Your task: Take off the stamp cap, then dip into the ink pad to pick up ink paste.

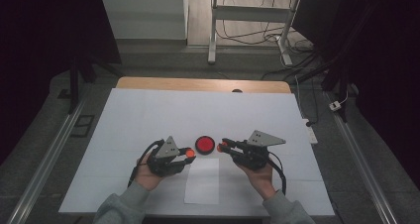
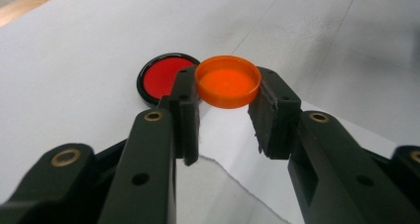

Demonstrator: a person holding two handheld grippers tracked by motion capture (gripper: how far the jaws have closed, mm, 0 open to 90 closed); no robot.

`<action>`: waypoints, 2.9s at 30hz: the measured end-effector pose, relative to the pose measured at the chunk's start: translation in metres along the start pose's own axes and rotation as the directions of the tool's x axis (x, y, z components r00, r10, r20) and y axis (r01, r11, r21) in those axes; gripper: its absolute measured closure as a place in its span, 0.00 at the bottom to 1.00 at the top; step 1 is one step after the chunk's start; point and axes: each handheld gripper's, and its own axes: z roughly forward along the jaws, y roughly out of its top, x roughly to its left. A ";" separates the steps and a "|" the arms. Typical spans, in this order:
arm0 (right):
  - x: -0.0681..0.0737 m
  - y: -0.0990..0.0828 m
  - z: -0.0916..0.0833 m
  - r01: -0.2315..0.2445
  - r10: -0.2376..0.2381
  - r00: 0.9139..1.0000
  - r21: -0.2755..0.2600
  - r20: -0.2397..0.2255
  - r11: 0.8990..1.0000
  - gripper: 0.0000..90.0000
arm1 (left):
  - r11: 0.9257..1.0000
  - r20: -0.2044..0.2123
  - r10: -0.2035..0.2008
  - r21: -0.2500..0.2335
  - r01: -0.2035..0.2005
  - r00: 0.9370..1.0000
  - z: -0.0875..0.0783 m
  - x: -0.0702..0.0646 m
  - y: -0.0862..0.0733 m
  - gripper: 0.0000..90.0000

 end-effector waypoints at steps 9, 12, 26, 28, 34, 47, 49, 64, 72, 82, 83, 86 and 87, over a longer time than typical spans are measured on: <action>-0.001 0.000 -0.002 0.008 -0.008 1.000 -0.006 0.005 1.000 0.80 | 1.000 -0.007 -0.007 -0.001 0.007 1.000 -0.019 0.001 -0.011 0.72; -0.002 0.000 -0.002 0.010 -0.010 1.000 -0.008 0.009 1.000 0.80 | 1.000 -0.017 -0.020 -0.002 0.020 1.000 -0.024 0.003 -0.016 0.72; -0.006 -0.001 -0.002 0.003 -0.003 1.000 -0.009 0.001 1.000 0.80 | 0.994 -0.065 -0.108 -0.017 0.107 0.992 -0.047 0.010 -0.046 0.72; -0.006 -0.001 -0.003 0.001 -0.001 1.000 -0.010 0.003 1.000 0.80 | 0.993 -0.073 -0.119 -0.017 0.118 0.990 -0.050 0.012 -0.052 0.72; -0.011 -0.002 -0.007 -0.001 0.001 1.000 -0.013 0.020 1.000 0.80 | 0.989 -0.084 -0.145 -0.024 0.143 0.986 -0.056 0.019 -0.059 0.72; -0.017 -0.004 -0.012 -0.013 0.013 0.999 -0.011 0.039 1.000 0.80 | 0.987 -0.092 -0.163 -0.019 0.162 0.982 -0.057 0.026 -0.066 0.72; -0.017 -0.004 -0.011 -0.009 0.010 0.999 -0.008 0.037 1.000 0.80 | 0.987 -0.094 -0.162 -0.016 0.161 0.982 -0.057 0.026 -0.067 0.72; -0.015 -0.003 -0.008 -0.006 0.006 1.000 -0.009 0.027 1.000 0.80 | 0.984 -0.102 -0.177 -0.007 0.177 0.979 -0.058 0.029 -0.070 0.72; -0.013 0.001 -0.006 0.000 0.000 1.000 -0.017 0.023 1.000 0.80 | 0.984 -0.102 -0.175 -0.007 0.175 0.979 -0.058 0.029 -0.070 0.72; -0.021 0.002 0.014 -0.013 0.013 0.999 0.008 0.039 1.000 0.80 | 0.985 -0.092 -0.171 0.000 0.172 0.981 -0.056 0.030 -0.070 0.72; -0.022 0.002 0.016 -0.012 0.012 0.999 0.012 0.040 1.000 0.80 | 0.985 -0.091 -0.171 -0.001 0.171 0.981 -0.056 0.030 -0.070 0.72; -0.022 0.002 0.022 -0.009 0.008 0.999 0.021 0.042 1.000 0.80 | 0.985 -0.089 -0.170 0.002 0.171 0.981 -0.055 0.030 -0.070 0.72; -0.023 0.002 0.023 -0.005 0.003 0.999 0.024 0.043 1.000 0.80 | 0.985 -0.089 -0.169 0.003 0.170 0.982 -0.055 0.030 -0.070 0.72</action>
